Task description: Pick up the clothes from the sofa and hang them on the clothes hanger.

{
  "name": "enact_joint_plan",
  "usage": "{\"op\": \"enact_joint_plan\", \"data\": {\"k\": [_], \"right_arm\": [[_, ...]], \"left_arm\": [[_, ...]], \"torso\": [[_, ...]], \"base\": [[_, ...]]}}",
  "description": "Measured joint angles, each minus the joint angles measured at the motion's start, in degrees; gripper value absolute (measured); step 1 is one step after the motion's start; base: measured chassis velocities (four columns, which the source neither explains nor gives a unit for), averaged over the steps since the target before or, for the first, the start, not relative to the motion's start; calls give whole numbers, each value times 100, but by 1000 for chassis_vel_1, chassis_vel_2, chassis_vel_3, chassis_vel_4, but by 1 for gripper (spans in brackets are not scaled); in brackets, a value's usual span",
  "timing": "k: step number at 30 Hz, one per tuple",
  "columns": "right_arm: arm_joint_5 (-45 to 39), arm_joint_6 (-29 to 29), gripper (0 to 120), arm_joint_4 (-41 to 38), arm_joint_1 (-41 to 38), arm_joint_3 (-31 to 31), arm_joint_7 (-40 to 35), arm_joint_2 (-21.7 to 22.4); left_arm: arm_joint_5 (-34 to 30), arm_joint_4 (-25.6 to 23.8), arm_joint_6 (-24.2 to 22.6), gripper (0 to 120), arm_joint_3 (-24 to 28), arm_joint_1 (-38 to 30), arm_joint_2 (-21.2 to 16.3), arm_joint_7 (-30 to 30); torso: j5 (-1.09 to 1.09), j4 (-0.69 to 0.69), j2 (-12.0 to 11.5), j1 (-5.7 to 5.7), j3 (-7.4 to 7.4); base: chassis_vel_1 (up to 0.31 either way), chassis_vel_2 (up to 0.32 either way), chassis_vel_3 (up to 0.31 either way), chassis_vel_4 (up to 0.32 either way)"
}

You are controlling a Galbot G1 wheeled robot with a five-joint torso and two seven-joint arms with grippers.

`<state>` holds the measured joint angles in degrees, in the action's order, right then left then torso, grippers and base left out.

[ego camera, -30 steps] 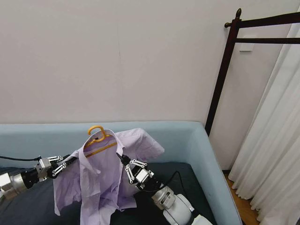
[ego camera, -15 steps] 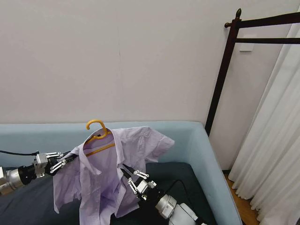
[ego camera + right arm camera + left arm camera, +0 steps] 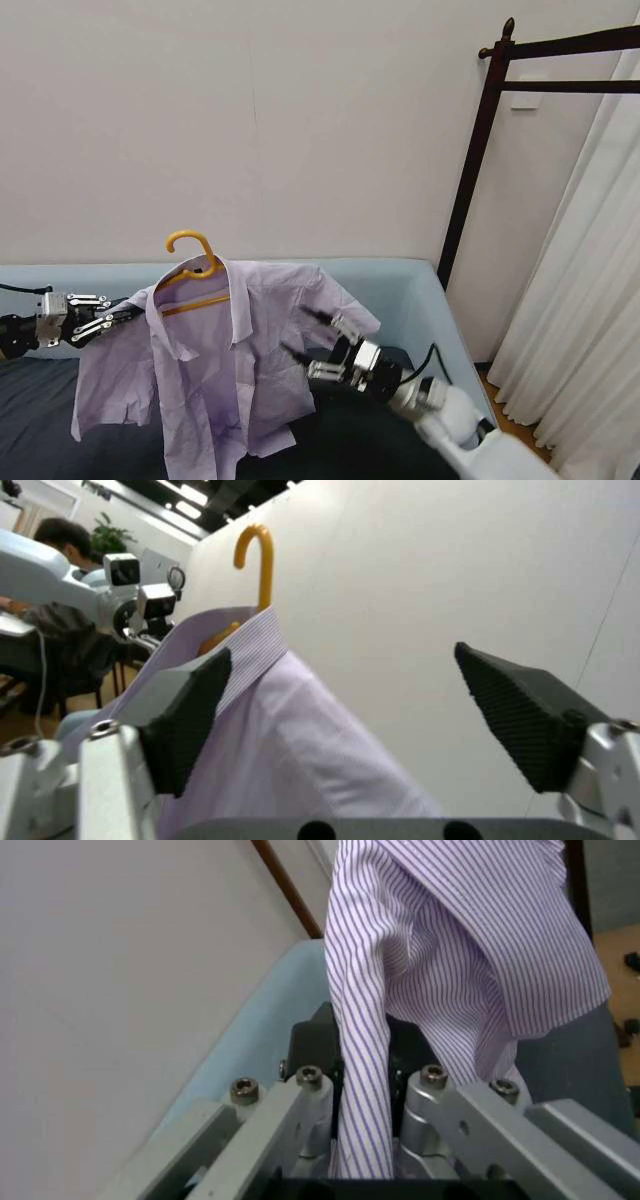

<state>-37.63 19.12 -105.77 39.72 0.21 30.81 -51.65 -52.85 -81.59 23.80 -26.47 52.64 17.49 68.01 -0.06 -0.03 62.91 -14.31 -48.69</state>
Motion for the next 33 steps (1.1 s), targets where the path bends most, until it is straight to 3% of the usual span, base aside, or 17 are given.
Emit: {"op": "enact_joint_plan", "data": {"k": [5, 8, 12, 21, 33], "right_arm": [[-472, -627, 99, -38, -259, -27, 451, 492], [-706, -1185, 100, 236, -489, -182, 1441, 771], [-573, -1325, 100, 517, -677, -395, 1874, 750], [-129, -1417, 100, 779, -882, -718, 1735, 442], [54, -1582, 59, 940, -918, -715, 2068, 346]], "left_arm": [[105, -110, 0, 7, -7, 34, 39, 100], [219, -240, 15, 7, -20, 83, 76, 129], [290, -337, 37, 7, -75, 196, 107, 160], [466, -525, 92, 7, -122, 457, 161, 229], [512, -556, 120, 7, -102, 509, 156, 218]], "torso": [[1, 0, 0, 0, 0], [0, -1, 0, 0, 0], [-1, 1, 0, 0, 0], [1, 2, 0, 0, 0], [0, 0, 0, 0, 0]], "base": [[0, 0, 0, 0], [0, 0, 0, 0], [0, 0, 0, 0], [0, 0, 0, 0], [0, 0, 0, 0]]}}
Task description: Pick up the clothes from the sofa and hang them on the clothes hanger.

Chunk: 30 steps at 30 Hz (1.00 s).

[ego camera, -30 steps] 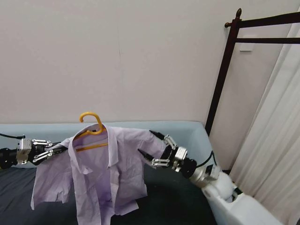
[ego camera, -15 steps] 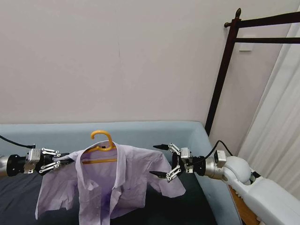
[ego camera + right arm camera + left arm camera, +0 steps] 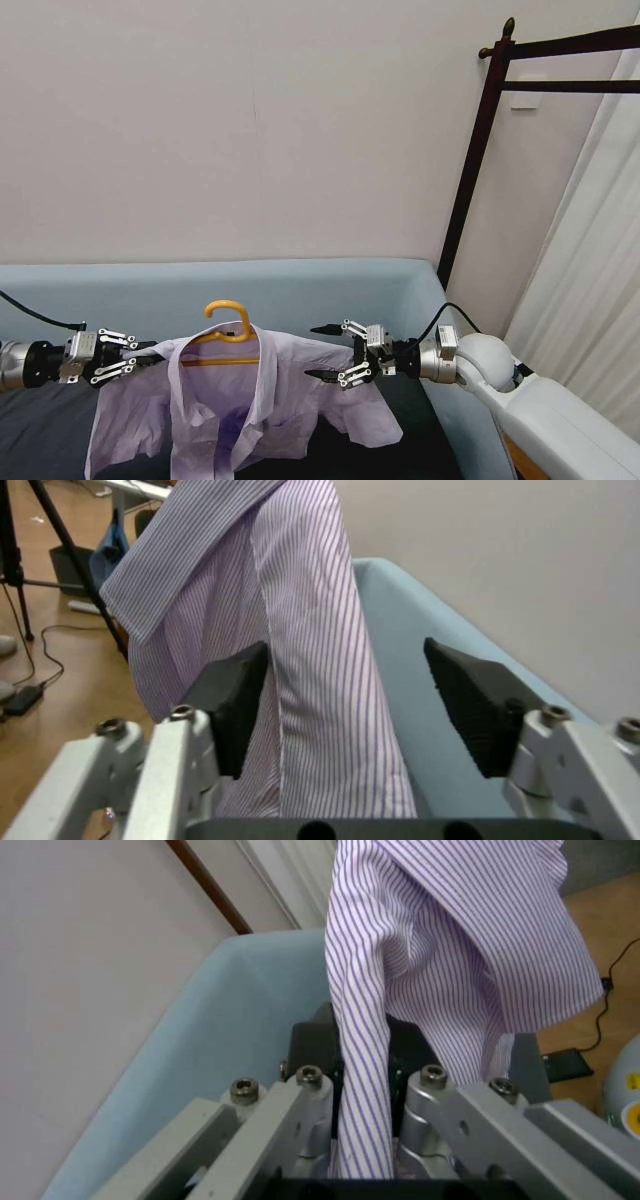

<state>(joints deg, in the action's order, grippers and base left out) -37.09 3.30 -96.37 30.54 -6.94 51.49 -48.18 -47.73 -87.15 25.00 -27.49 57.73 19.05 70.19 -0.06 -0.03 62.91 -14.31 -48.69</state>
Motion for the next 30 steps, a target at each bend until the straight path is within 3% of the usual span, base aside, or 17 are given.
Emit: {"op": "enact_joint_plan", "data": {"k": [12, 15, 23, 26, 30], "right_arm": [[85, -234, 12, 52, -6, 55, 516, -70], [76, -306, 7, 19, -3, 74, 641, -51], [-55, -433, 7, -136, 13, 152, 534, 65], [-277, -532, 7, -219, -22, 213, 338, 159], [-663, -857, 7, -471, -368, 377, -96, 482]], "left_arm": [[68, -52, 8, 7, 32, -20, 46, 27], [74, -53, 28, 7, 33, -20, 59, 30], [36, -99, 208, 7, 3, -17, 75, -93], [-34, -62, 352, 14, -55, -12, 65, -232], [-291, 59, 622, 32, -179, -41, 77, -501]], "torso": [[0, 1, 0, 0, 0], [0, 1, 0, 0, 0], [0, 1, 0, 0, 0], [-1, 0, 0, 0, 0], [-1, 1, 0, 0, 0]], "base": [[0, 0, 0, 0], [0, 0, 0, 0], [0, 0, 0, 0], [0, 0, 0, 0], [0, 0, 0, 0]]}}
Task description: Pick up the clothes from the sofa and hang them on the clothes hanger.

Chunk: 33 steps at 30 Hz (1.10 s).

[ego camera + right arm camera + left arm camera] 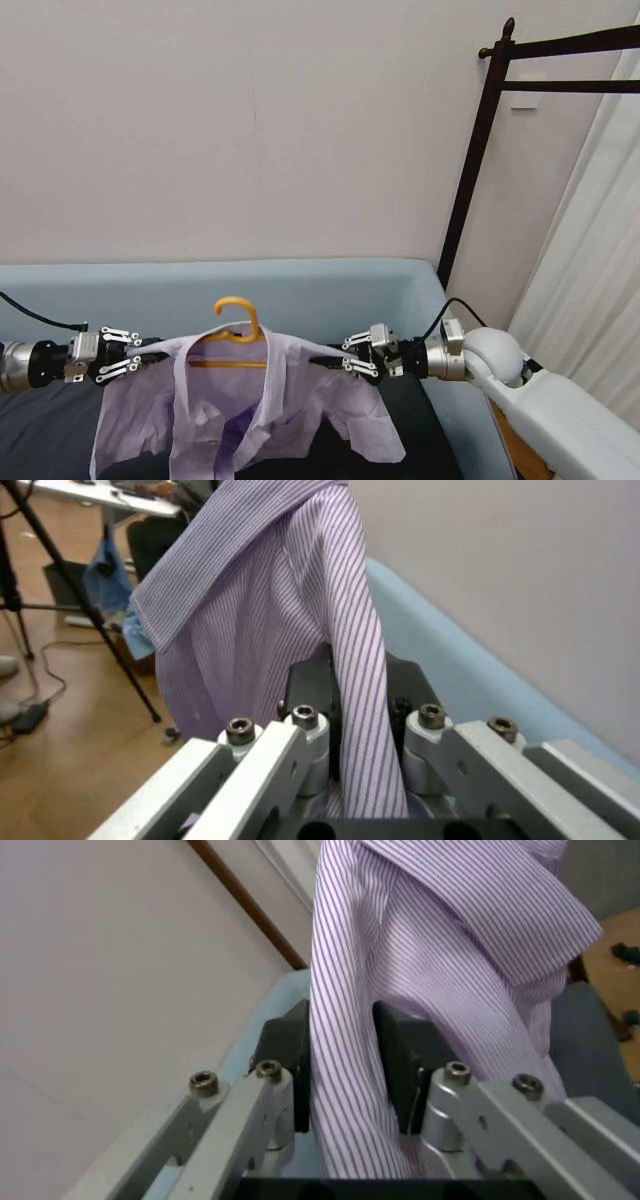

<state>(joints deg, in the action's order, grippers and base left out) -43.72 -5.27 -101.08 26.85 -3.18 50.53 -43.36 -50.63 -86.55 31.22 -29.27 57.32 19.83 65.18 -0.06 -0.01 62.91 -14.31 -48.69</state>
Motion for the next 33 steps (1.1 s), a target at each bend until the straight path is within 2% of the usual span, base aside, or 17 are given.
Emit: {"op": "enact_joint_plan", "data": {"k": [1, 4, 6, 9, 10, 14, 15, 19, 23, 27, 28, 30, 33], "right_arm": [[0, 0, 7, 0, 0, 0, 0, 0], [-255, -324, 7, -270, -297, 115, -261, 273], [-344, -404, 7, -334, -358, 136, -329, 332], [-849, -842, 7, -722, -722, 279, -779, 640], [-849, -842, 7, -722, -722, 279, -779, 640], [-1178, -1052, 7, -1045, -1104, 399, -1138, 938], [-1178, -1052, 7, -1045, -1104, 399, -1138, 938], [-1318, -1193, 7, -1118, -1473, 392, -1353, 1163], [-1326, -1290, 7, -1084, -1593, 362, -1400, 1265], [-1216, -1438, 7, -979, -1652, 240, -1497, 1459], [-1216, -1438, 7, -979, -1652, 240, -1497, 1459], [-1192, -1473, 7, -999, -1630, 84, -1630, 1597], [-1183, -1489, 7, -1038, -1587, 24, -1776, 1658]], "left_arm": [[0, 0, 0, 32, 0, 0, 0, 0], [-155, 82, 105, 45, -60, -43, 56, -186], [-173, 103, 131, 49, -65, -53, 80, -244], [-224, 159, 310, 65, -68, -32, 331, -870], [-224, 159, 310, 65, -68, -32, 331, -870], [-192, 25, 405, 84, 5, 152, 806, -1946], [-192, 25, 405, 84, 5, 152, 806, -1946], [115, -17, 461, 98, 84, 198, 1323, -2513], [305, 1, 481, 100, 118, 197, 1543, -2729], [901, -95, 494, 100, 170, 293, 1935, -3587], [901, -95, 494, 100, 170, 293, 1935, -3587], [1020, -299, 474, 100, 193, 418, 2100, -4053], [995, -436, 455, 100, 213, 477, 2177, -4224]], "torso": [[0, 0, 0, 0, 0], [-1, 0, 0, 0, 0], [-1, -1, 0, 0, 0], [0, 0, 0, 0, 0], [0, 0, 0, 0, 0], [0, -1, 0, 0, 0], [0, -1, 0, 0, 0], [1, -1, 0, 0, 0], [0, -1, 0, 0, 0], [0, -2, 0, 0, 0], [0, -2, 0, 0, 0], [-1, -1, 0, 0, 0], [-1, 0, 0, 0, 0]], "base": [[0, 0, 0, 0], [0, 0, 0, 0], [0, 0, 0, 0], [0, 0, 0, 0], [0, 0, 0, 0], [0, 0, 0, 0], [0, 0, 0, 0], [0, 0, 0, 0], [0, 0, 0, 0], [0, 0, 0, 0], [0, 0, 0, 0], [0, 0, 0, 0], [0, 0, 0, 0]]}}
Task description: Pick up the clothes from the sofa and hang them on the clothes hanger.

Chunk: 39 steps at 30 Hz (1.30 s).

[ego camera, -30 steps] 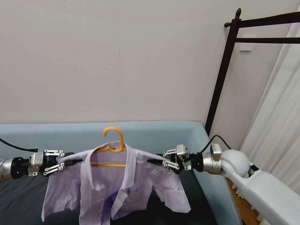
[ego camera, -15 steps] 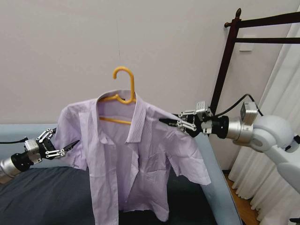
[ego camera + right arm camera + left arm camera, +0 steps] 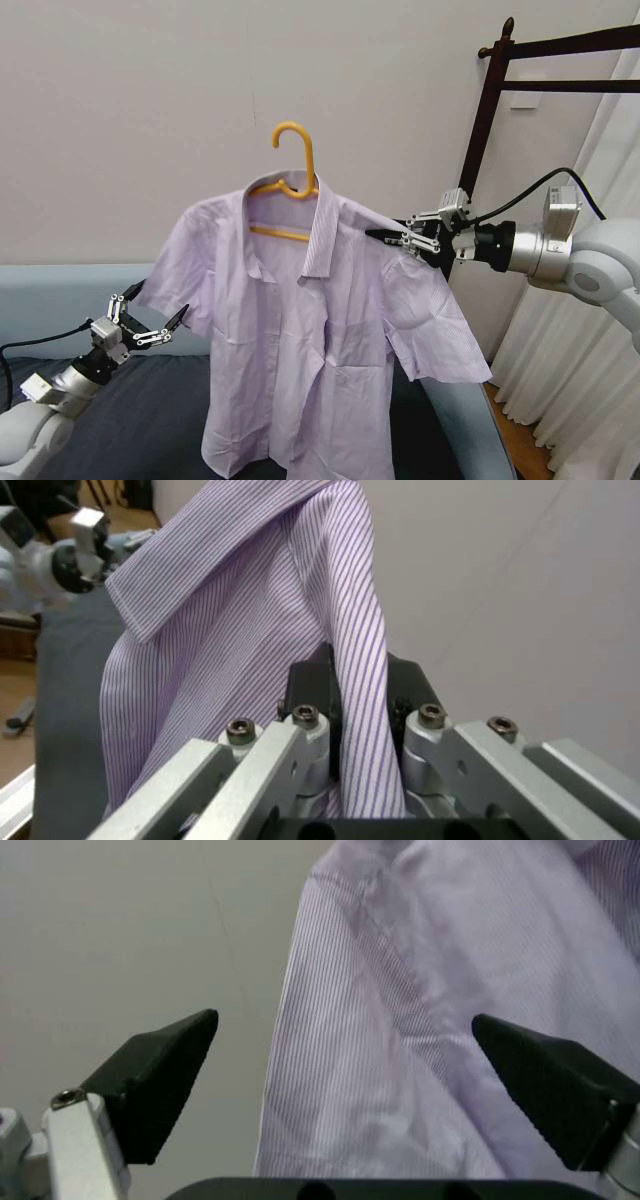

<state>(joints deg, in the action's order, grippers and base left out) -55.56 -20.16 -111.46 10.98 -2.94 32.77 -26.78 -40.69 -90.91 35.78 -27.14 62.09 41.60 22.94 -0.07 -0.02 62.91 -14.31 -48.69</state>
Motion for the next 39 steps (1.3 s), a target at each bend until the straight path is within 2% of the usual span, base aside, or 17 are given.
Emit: {"op": "enact_joint_plan", "data": {"k": [4, 6, 9, 14, 17, 18, 21, 22, 25, 26, 27, 29, 30, 32, 34, 35, 39], "right_arm": [[-127, -39, 7, -115, 139, -117, -803, 87], [-175, -50, 7, -130, 154, -127, -940, 88], [-414, -170, 7, -228, 155, -178, -1430, 100], [-539, -236, 7, -359, 105, -279, -1586, 178], [-625, -325, 7, -544, 84, -429, -1781, 261], [-625, -325, 7, -544, 84, -429, -1781, 261], [-629, -327, 7, -609, 155, -455, -1803, 329], [-629, -327, 7, -609, 155, -455, -1803, 329], [-608, -238, 7, -613, 358, -312, -1754, 400], [-608, -238, 7, -613, 358, -312, -1754, 400], [-603, -217, 7, -651, 563, -109, -1748, 502], [-602, -207, 7, -732, 884, 199, -1755, 700], [-601, -202, 7, -747, 1028, 376, -1766, 811], [-607, -199, 7, -741, 1043, 434, -1779, 832], [-631, -193, 7, -734, 1075, 549, -1802, 902], [-631, -193, 7, -734, 1075, 549, -1802, 902], [-634, -190, 7, -737, 1090, 585, -1803, 940]], "left_arm": [[-208, -495, -41, 100, 55, 178, 125, -106], [-225, -588, -54, 100, 71, 196, 128, -85], [-497, -1031, -162, 100, 200, 192, 91, 228], [-707, -1294, -269, 100, 462, -52, -44, 484], [-788, -1310, -385, 100, 988, -568, -181, 707], [-788, -1310, -385, 100, 988, -568, -181, 707], [-902, -1077, -523, 100, 1951, -1296, -201, 944], [-902, -1077, -523, 100, 1951, -1296, -201, 944], [-980, -640, -625, 100, 2857, -2159, 6, 1087], [-980, -640, -625, 100, 2857, -2159, 6, 1087], [-1015, -384, -643, 97, 3228, -2562, 171, 1132], [-1068, -12, -649, 94, 3719, -3146, 440, 1215], [-1120, 251, -649, 89, 4060, -3532, 674, 1300], [-1143, 347, -648, 86, 4177, -3666, 773, 1347], [-1217, 514, -644, 76, 4385, -3913, 980, 1414], [-1217, 514, -644, 76, 4385, -3913, 980, 1414], [-1268, 657, -639, 57, 4538, -4077, 1156, 1539]], "torso": [[1, 0, 0, 0, 0], [0, 0, 0, 0, 0], [1, 0, 0, 0, 0], [1, 0, 0, 0, 0], [1, 0, 0, 0, 0], [1, 0, 0, 0, 0], [2, 1, 0, 0, 0], [2, 1, 0, 0, 0], [-2, 1, 0, 0, 0], [-2, 1, 0, 0, 0], [0, 6, 0, -1, -1], [2, -2, 0, 0, -1], [0, -11, 0, 0, 0], [-1, -12, 0, -1, -1], [-1, -4, 0, 0, 0], [-1, -4, 0, 0, 0], [0, 2, 0, -1, -1]], "base": [[0, 0, 0, 0], [0, 0, 0, 0], [0, 0, 0, 0], [0, 0, 0, 0], [0, 0, 0, 0], [0, 0, 0, 0], [0, 0, 0, 0], [0, 0, 0, 0], [0, 0, 0, 0], [0, 0, 0, 0], [0, 0, 0, 0], [0, 0, 0, 0], [0, 0, 0, 0], [0, 0, 0, 0], [0, 0, 0, 0], [0, 0, 0, 0], [0, 0, 0, 0]]}}
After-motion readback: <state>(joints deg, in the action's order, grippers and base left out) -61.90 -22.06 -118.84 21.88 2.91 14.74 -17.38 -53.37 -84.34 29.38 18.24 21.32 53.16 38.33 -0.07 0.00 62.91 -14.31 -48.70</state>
